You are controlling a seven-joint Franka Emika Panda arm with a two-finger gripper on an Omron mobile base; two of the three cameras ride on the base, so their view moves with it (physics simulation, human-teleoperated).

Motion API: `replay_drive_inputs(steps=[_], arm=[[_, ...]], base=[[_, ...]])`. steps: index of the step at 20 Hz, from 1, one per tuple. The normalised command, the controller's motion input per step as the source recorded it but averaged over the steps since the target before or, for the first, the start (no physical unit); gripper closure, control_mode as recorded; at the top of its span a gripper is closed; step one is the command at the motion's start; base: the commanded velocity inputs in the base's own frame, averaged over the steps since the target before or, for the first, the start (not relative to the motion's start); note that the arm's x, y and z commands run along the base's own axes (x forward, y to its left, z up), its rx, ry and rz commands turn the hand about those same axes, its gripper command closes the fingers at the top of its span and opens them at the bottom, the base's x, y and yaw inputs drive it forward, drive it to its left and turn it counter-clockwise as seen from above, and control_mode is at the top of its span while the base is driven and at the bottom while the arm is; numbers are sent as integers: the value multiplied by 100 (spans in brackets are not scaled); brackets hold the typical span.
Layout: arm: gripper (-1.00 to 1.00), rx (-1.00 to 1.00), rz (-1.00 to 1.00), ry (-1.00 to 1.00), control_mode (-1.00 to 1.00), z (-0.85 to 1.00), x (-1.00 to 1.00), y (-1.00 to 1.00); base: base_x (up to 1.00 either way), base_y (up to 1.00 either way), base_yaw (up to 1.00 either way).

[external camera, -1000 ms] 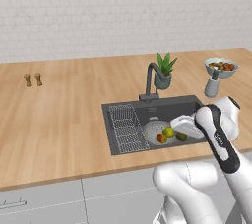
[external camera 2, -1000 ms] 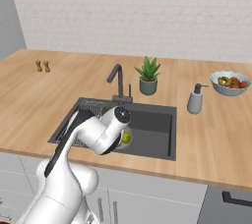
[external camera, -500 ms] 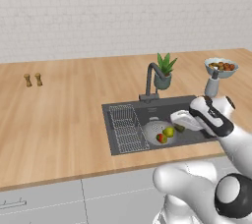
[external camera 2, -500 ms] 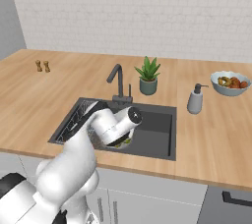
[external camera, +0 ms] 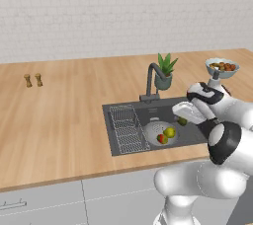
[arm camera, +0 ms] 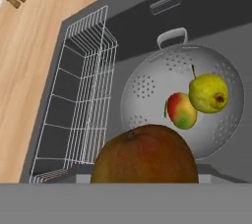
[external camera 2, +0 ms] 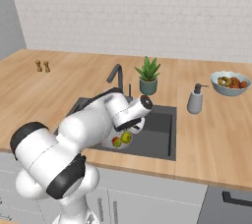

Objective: Put the colander in the sink, put the pear, mango, mango in the colander, and turn on the sink faucet and pour water over the colander.

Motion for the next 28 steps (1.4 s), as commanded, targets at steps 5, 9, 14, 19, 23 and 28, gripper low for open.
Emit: replay_drive_inputs(steps=[5,9,14,19,23,28], arm=[[100,0,0,12,-100,-34,33,-25],[100,0,1,0,-100,-66,20,-13],[100,0,3,-1,-100,-43,4,0],[100,0,1,0,-100,-36,9,0],[100,0,0,0,-100,-24,26,12],[100,0,0,0,-100,-23,29,18]], base=[[0,0,0],[0,0,0],[0,0,0],[0,0,0],[0,0,0],[0,0,0]])
